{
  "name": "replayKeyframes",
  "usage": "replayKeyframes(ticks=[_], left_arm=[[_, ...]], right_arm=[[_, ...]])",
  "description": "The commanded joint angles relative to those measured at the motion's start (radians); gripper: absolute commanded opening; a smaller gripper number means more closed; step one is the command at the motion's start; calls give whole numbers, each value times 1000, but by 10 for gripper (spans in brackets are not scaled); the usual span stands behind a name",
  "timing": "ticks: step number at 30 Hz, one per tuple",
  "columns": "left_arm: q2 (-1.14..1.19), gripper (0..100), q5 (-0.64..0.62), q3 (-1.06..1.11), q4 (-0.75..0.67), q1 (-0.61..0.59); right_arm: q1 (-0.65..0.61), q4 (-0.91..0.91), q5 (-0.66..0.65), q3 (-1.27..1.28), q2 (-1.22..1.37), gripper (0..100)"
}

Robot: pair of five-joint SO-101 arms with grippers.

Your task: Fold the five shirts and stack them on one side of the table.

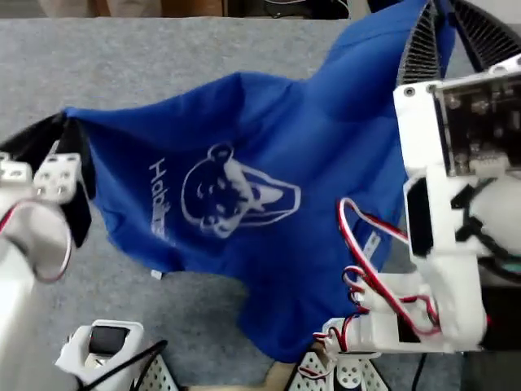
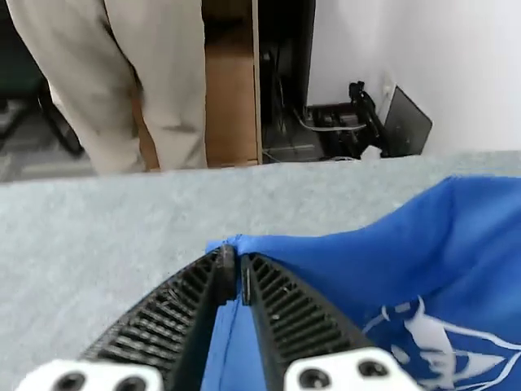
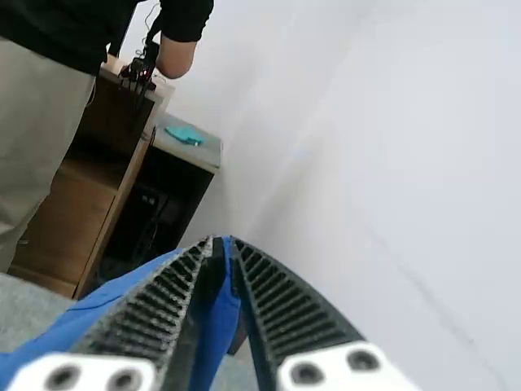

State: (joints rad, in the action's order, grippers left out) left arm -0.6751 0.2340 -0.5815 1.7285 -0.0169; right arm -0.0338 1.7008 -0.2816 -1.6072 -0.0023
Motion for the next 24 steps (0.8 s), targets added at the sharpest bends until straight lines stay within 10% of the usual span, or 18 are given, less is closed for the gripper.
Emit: replayKeyframes(ticks=[1,7,15,24], left_arm=[[-1,19,61,77,-11,8],[-1,19,69,454,-330,-17],[156,19,66,1129,-1243,-40],[684,19,66,1120,-1837,-43]], right_arm=[[15,-12,-12,84,68,6],[16,-176,-9,222,285,5],[16,-563,-3,283,682,5],[68,-802,72,280,892,5]])
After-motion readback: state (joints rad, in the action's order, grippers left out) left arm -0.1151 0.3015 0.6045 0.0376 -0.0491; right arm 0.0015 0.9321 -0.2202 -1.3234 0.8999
